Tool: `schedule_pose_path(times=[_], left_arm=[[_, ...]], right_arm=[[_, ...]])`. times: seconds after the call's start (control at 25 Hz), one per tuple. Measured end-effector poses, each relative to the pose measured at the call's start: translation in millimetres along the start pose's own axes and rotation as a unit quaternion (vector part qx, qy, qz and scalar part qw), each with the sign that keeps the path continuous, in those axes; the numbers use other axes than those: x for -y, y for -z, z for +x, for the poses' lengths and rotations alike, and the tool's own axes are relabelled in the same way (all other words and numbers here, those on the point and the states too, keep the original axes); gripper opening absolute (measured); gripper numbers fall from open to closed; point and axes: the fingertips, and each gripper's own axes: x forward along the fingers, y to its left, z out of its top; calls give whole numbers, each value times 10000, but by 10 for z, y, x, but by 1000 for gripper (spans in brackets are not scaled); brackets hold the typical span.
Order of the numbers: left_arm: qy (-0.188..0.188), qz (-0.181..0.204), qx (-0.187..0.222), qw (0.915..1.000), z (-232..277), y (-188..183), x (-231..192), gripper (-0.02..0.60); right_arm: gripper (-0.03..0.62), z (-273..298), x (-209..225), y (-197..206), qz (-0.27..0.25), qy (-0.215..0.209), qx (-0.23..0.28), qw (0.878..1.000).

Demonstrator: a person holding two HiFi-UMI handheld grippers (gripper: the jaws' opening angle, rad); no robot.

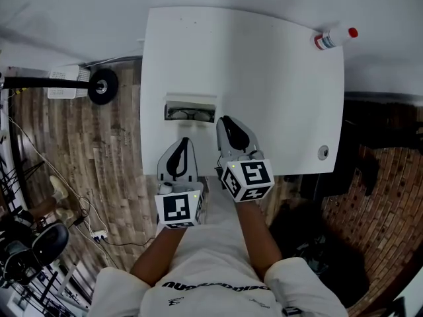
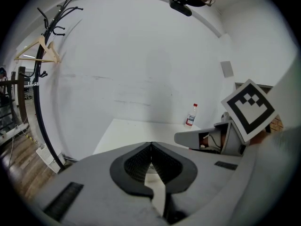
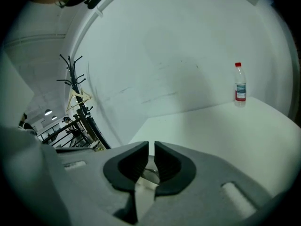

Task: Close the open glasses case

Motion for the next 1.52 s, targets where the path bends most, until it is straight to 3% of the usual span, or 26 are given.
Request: schedule_pose_path(times=[0.6, 1.52], left_arm=[[-34, -48, -101, 9999, 28, 189, -75, -2], [12, -250, -216, 9995, 119, 339, -139, -2]], right_arm=[[80, 384, 185, 348, 60, -9, -481, 9988], [80, 671, 346, 426, 335, -201, -645, 9972]])
